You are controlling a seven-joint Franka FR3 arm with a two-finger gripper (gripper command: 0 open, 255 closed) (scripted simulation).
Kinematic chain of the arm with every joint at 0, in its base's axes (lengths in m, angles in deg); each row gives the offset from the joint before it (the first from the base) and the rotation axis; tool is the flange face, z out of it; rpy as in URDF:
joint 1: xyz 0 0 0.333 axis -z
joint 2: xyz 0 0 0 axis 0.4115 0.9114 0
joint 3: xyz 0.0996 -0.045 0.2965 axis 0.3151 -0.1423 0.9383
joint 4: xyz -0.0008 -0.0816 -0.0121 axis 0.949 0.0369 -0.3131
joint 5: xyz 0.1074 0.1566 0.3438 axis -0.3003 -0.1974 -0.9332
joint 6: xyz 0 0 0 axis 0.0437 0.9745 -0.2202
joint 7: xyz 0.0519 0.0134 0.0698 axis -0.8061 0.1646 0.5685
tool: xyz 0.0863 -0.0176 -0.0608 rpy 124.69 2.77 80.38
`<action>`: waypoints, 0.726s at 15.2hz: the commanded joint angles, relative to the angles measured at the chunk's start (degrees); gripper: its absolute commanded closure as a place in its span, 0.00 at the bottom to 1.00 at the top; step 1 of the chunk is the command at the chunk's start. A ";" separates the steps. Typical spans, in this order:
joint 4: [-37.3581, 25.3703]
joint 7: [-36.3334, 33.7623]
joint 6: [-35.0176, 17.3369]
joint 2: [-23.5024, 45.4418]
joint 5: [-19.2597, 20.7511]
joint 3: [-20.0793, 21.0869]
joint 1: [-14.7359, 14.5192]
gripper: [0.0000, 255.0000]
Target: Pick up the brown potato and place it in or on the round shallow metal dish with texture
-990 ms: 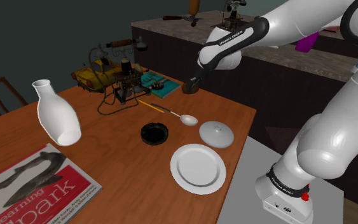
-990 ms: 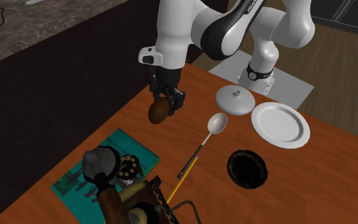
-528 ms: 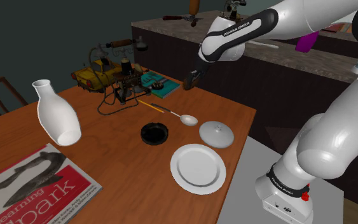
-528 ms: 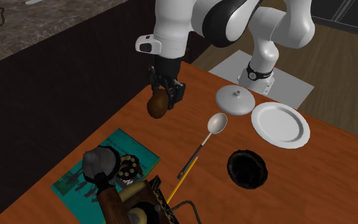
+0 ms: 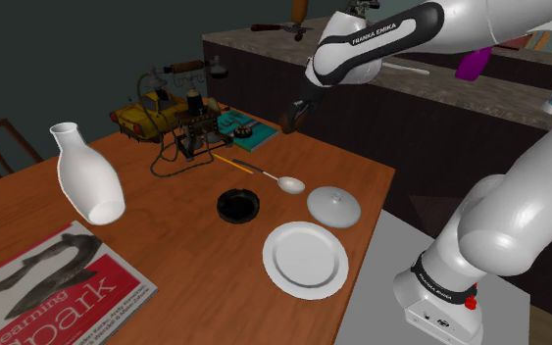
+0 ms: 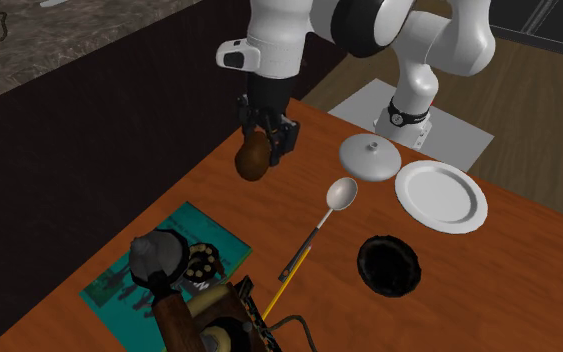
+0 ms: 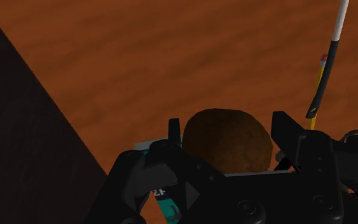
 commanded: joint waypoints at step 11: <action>7.59 -20.21 -2.12 -6.63 4.55 11.62 -5.48 1.00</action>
